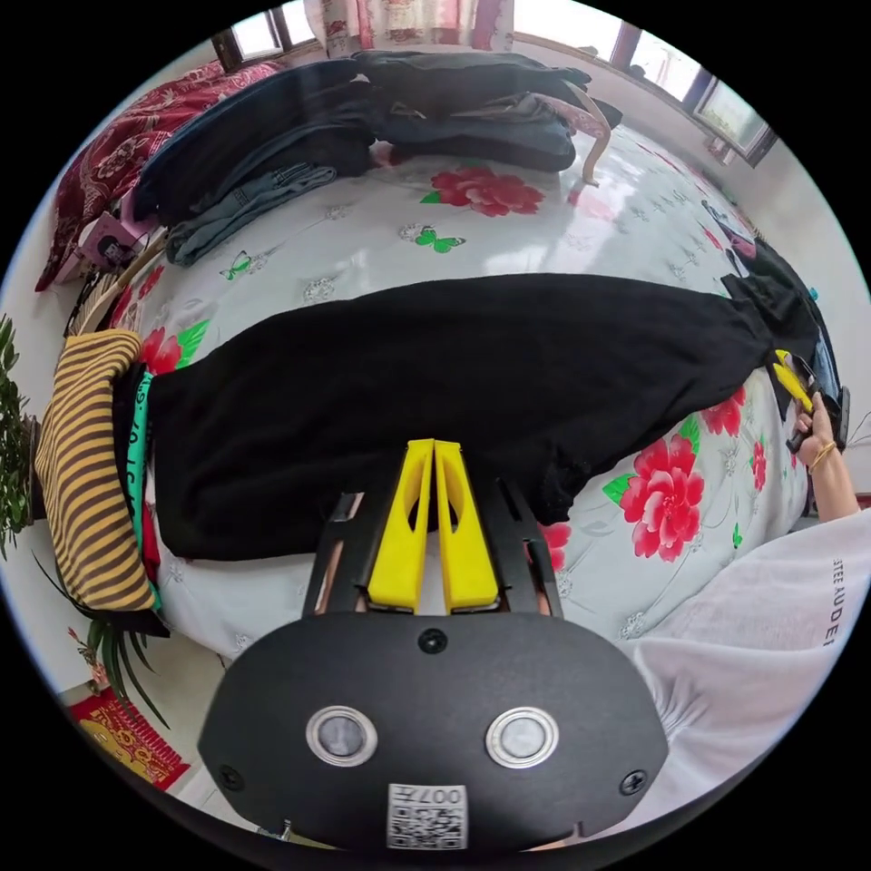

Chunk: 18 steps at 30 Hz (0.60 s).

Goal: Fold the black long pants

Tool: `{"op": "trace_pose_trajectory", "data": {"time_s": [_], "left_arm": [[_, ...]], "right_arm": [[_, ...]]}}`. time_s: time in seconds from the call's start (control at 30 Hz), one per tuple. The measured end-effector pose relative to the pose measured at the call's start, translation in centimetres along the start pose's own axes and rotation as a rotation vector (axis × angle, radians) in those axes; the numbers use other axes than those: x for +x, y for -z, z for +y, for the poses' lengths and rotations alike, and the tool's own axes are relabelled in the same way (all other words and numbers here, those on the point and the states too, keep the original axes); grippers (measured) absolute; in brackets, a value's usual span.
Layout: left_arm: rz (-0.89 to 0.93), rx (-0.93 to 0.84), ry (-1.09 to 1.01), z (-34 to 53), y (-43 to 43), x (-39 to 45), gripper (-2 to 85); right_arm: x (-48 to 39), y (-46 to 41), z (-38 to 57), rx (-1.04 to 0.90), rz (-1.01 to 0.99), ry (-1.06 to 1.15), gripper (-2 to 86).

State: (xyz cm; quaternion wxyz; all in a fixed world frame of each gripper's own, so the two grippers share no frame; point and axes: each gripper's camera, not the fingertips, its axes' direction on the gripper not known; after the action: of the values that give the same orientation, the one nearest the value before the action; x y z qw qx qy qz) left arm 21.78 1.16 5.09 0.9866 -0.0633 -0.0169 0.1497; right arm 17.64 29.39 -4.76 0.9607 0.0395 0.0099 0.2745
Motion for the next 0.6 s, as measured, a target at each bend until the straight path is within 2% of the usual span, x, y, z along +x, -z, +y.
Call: {"op": "trace_pose_trajectory", "data": {"time_s": [0.17,0.33,0.4,0.5,0.57,0.6], "left_arm": [[0.126,0.085,0.177,3.5,2.8,-5.5,0.0],[0.195,0.196,0.536,10.5,5.5,-14.9,5.5],[0.214,0.215,0.643,13.2,5.7,-18.1,8.9],[0.228,0.245,0.789,17.3,5.7,-22.8,12.2],[0.255,0.275,0.880,19.5,5.3,-25.4,13.0],[0.286,0.299,0.943,20.7,4.9,-27.0,13.4]], "right_arm": [[0.4,-2.1,0.4,0.059,-0.164,-0.101,10.0],[-2.5,-5.1,-2.2,0.022,-0.004,-0.071,7.5],[-4.5,-5.7,-3.7,-0.026,-0.033,-0.029,6.0],[-13.1,-5.0,-4.5,-0.017,-0.084,0.262,4.5],[-22.2,-5.0,-2.5,-0.057,-0.103,0.586,4.2],[-24.5,-5.2,-1.5,-0.072,-0.113,0.670,4.1]]}}
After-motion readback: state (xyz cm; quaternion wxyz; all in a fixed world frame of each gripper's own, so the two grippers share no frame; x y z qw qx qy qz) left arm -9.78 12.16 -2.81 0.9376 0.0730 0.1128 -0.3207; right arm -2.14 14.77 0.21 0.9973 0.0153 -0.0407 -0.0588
